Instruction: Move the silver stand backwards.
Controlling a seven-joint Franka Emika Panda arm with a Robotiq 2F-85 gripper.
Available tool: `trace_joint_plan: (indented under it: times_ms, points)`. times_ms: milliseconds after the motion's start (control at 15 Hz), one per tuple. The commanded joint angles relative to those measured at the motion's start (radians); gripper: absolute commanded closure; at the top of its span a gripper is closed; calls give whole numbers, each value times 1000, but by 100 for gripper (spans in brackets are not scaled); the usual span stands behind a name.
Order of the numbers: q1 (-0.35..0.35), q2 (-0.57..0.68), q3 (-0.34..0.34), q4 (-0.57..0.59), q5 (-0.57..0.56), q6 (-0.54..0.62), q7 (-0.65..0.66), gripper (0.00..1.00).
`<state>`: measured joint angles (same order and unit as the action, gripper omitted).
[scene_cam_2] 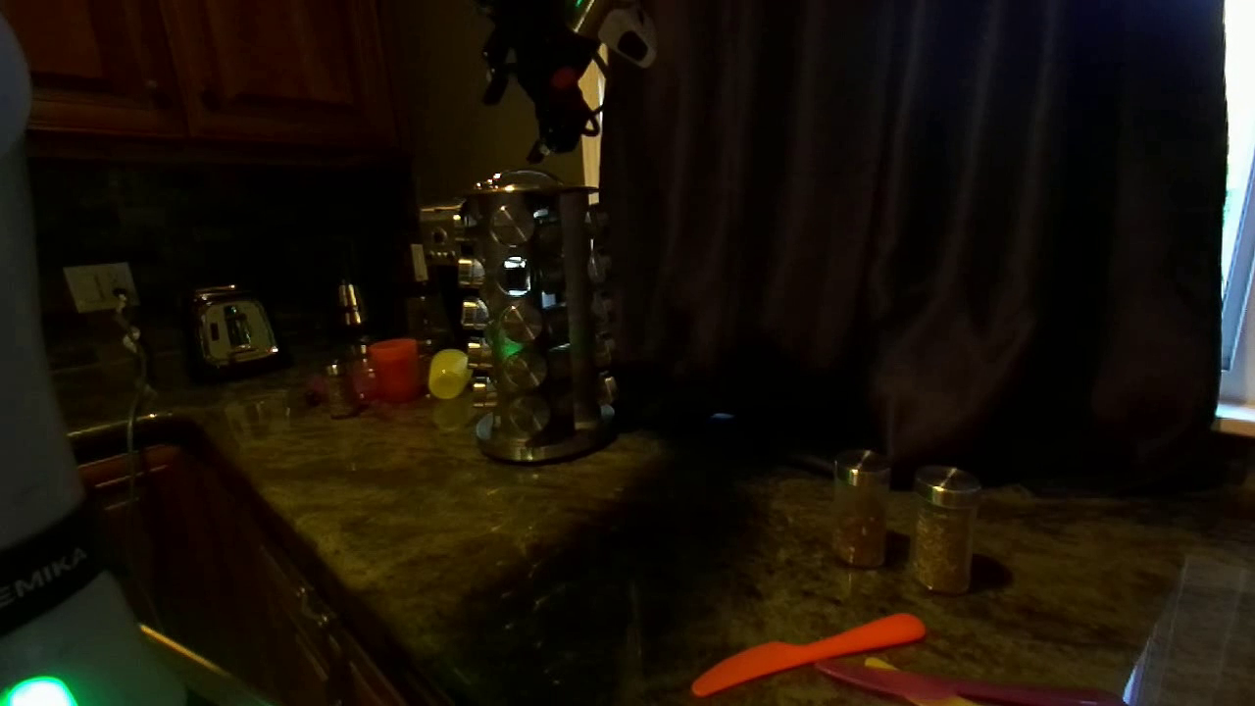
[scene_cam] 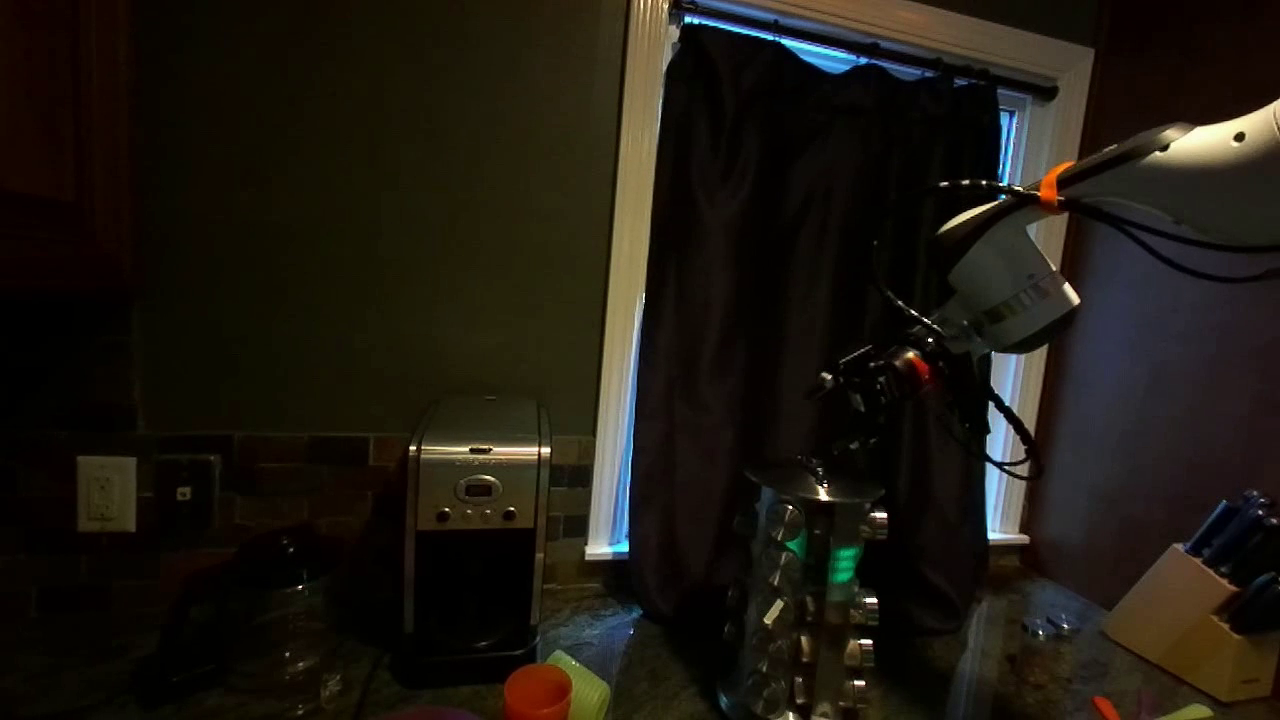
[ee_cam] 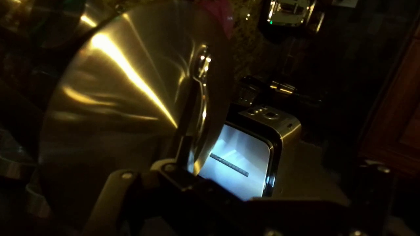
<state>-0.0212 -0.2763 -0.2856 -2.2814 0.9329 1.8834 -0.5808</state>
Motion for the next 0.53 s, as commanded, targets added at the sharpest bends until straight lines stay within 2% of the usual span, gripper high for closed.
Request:
trace_joint_plan:
  times_ms: [0,267,467]
  points:
    - [-40,42,2,2,148,-91,-20,0]
    - [-82,75,21,-6,205,-95,1,0]
    - [-106,69,37,-22,222,-35,1,0]
